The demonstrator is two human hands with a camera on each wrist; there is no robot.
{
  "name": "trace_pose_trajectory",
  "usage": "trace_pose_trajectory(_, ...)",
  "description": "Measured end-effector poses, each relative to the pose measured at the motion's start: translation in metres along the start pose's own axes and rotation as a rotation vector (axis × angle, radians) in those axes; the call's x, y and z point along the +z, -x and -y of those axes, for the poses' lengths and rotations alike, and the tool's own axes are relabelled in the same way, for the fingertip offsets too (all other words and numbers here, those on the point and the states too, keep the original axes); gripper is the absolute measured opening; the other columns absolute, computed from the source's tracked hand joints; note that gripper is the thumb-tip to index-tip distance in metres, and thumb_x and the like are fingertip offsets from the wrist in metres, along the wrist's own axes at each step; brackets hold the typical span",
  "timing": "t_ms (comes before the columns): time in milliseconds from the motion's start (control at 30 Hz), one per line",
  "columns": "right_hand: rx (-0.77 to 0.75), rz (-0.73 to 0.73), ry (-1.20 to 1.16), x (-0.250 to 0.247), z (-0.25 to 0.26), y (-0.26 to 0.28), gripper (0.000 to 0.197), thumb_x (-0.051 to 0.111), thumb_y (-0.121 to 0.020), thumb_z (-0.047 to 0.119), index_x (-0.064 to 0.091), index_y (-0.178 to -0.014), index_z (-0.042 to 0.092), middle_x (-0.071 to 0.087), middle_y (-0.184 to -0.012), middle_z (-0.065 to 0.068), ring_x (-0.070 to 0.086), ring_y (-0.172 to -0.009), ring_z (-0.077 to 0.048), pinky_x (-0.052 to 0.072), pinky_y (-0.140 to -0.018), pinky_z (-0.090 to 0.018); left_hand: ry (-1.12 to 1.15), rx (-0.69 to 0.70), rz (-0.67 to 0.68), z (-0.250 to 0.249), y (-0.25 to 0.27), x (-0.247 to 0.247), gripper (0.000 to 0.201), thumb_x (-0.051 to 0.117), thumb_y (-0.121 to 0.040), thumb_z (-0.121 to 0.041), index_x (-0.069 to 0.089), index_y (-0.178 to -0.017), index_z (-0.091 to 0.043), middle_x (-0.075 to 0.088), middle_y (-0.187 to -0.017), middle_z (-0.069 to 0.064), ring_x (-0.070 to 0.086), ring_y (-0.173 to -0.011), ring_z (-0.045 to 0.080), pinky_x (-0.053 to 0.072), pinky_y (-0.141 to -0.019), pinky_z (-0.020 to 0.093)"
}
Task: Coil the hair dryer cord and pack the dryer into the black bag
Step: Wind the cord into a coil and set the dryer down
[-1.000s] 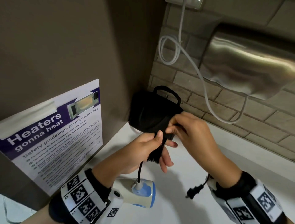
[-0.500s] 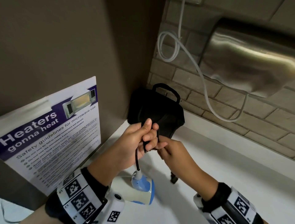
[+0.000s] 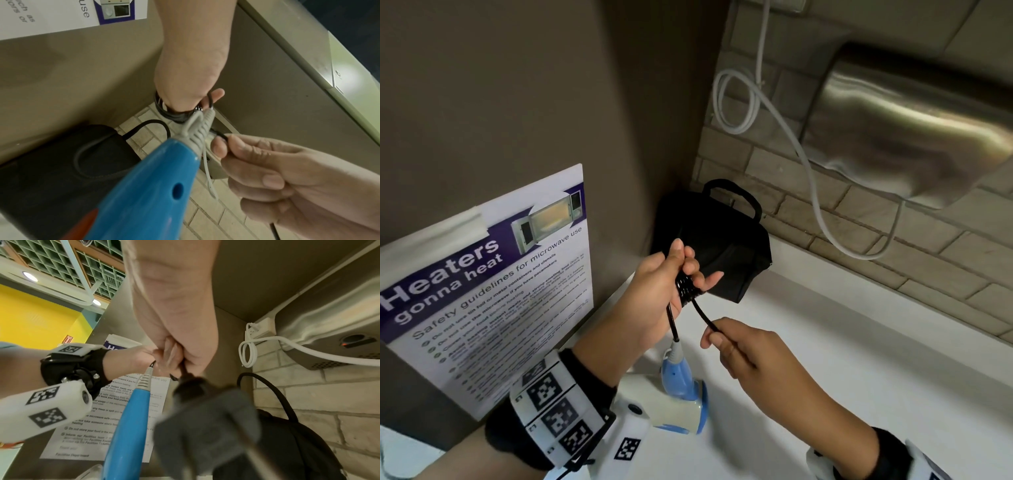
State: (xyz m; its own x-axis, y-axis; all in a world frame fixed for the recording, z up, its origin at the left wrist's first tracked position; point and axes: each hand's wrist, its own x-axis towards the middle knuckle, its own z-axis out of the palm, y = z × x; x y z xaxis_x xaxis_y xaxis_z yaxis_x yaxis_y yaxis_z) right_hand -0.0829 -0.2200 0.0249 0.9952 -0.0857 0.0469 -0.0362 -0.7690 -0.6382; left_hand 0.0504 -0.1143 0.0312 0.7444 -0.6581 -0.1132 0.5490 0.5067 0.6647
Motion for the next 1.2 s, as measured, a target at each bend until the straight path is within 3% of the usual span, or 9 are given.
trace_pose_trajectory(167, 0.130, 0.038, -0.207, -0.002, -0.006, -0.003, 0.023, 0.040, -0.100, 0.026, 0.061, -0.093, 0.021, 0.052, -0.064, 0.011, 0.047, -0.060, -0.003, 0.038, -0.063, -0.014, 0.040, -0.157, 0.165, -0.012, 0.002, -0.004, 0.033, 0.036, -0.101, -0.028, 0.048, -0.074, -0.013, 0.036, -0.038, -0.008, 0.032, -0.030, 0.004, 0.049, -0.052, 0.019)
trace_pose_trajectory(333, 0.248, 0.029, -0.817, -0.014, -0.003, -0.014, 0.057, 0.033, -0.091, 0.059, 0.063, -0.110, 0.014, 0.060, -0.092, -0.005, 0.046, -0.066, -0.014, 0.038, -0.068, -0.027, 0.169, -0.443, 0.516, -0.009, 0.007, -0.008, 0.028, 0.042, -0.095, -0.028, 0.053, -0.074, -0.013, 0.031, -0.040, -0.010, 0.022, -0.033, 0.005, 0.045, -0.051, 0.019)
trace_pose_trajectory(433, 0.239, 0.020, -0.921, -0.025, 0.001, -0.024, 0.059, 0.039, -0.091, 0.055, 0.062, -0.115, 0.005, 0.056, -0.094, -0.013, 0.048, -0.078, -0.021, 0.037, -0.068, -0.028, 0.079, -0.464, 0.563, -0.004, 0.007, -0.004, 0.031, 0.041, -0.094, -0.028, 0.056, -0.072, -0.013, 0.025, -0.042, -0.011, 0.019, -0.034, 0.006, 0.044, -0.048, 0.018)
trace_pose_trajectory(500, 0.237, 0.024, -0.887, -0.029, 0.003, -0.029, 0.055, 0.044, -0.089, 0.052, 0.063, -0.110, 0.005, 0.054, -0.095, -0.012, 0.044, -0.082, -0.023, 0.038, -0.069, -0.027, 0.057, -0.469, 0.582, -0.004, 0.006, -0.003, 0.033, 0.040, -0.094, -0.029, 0.058, -0.071, -0.014, 0.021, -0.045, -0.011, 0.019, -0.034, 0.006, 0.044, -0.048, 0.017)
trace_pose_trajectory(733, 0.249, -0.017, -0.832, -0.034, 0.011, -0.034, 0.034, 0.041, -0.094, 0.041, 0.069, -0.098, 0.021, 0.048, -0.072, 0.000, 0.039, -0.057, -0.007, 0.036, -0.064, -0.023, 0.065, -0.439, 0.547, -0.005, 0.006, -0.002, 0.031, 0.042, -0.094, -0.029, 0.055, -0.071, -0.013, 0.023, -0.045, -0.009, 0.026, -0.032, 0.005, 0.049, -0.054, 0.022)
trace_pose_trajectory(867, 0.203, -0.125, -0.571, -0.017, -0.001, -0.031, 0.027, 0.038, -0.101, 0.027, 0.063, -0.093, 0.020, 0.050, -0.062, 0.008, 0.037, -0.051, -0.005, 0.033, -0.056, -0.019, 0.044, -0.330, 0.494, -0.004, 0.004, -0.002, 0.034, 0.036, -0.098, -0.030, 0.052, -0.073, -0.014, 0.031, -0.044, -0.011, 0.036, -0.035, 0.002, 0.049, -0.060, 0.023)
trace_pose_trajectory(967, 0.207, -0.064, -0.335, 0.008, -0.007, -0.017, 0.026, 0.036, -0.102, 0.026, 0.060, -0.096, 0.020, 0.056, -0.062, 0.008, 0.041, -0.048, -0.003, 0.035, -0.055, -0.017, -0.014, -0.222, 0.373, -0.003, 0.006, 0.003, 0.035, 0.033, -0.101, -0.032, 0.047, -0.074, -0.014, 0.035, -0.045, -0.011, 0.035, -0.038, 0.004, 0.051, -0.064, 0.023)
trace_pose_trajectory(1067, 0.178, 0.086, -0.077, 0.027, -0.005, 0.002, 0.024, 0.035, -0.101, 0.017, 0.055, -0.114, 0.023, 0.056, -0.068, 0.009, 0.050, -0.060, -0.002, 0.043, -0.066, -0.022, -0.023, -0.111, 0.195, 0.002, 0.005, 0.008, 0.035, 0.032, -0.102, -0.028, 0.046, -0.073, -0.012, 0.041, -0.049, -0.006, 0.045, -0.044, 0.009, 0.057, -0.069, 0.027)
trace_pose_trajectory(1200, 0.153, 0.247, 0.260, 0.026, 0.021, 0.019, 0.044, 0.038, -0.090, 0.005, 0.041, -0.127, 0.028, 0.060, -0.109, -0.003, 0.057, -0.096, -0.027, 0.041, -0.079, -0.032, -0.115, 0.026, 0.095, 0.007, -0.002, 0.007, 0.029, 0.032, -0.102, -0.026, 0.046, -0.083, -0.009, 0.068, -0.064, 0.002, 0.071, -0.064, 0.019, 0.060, -0.073, 0.029)
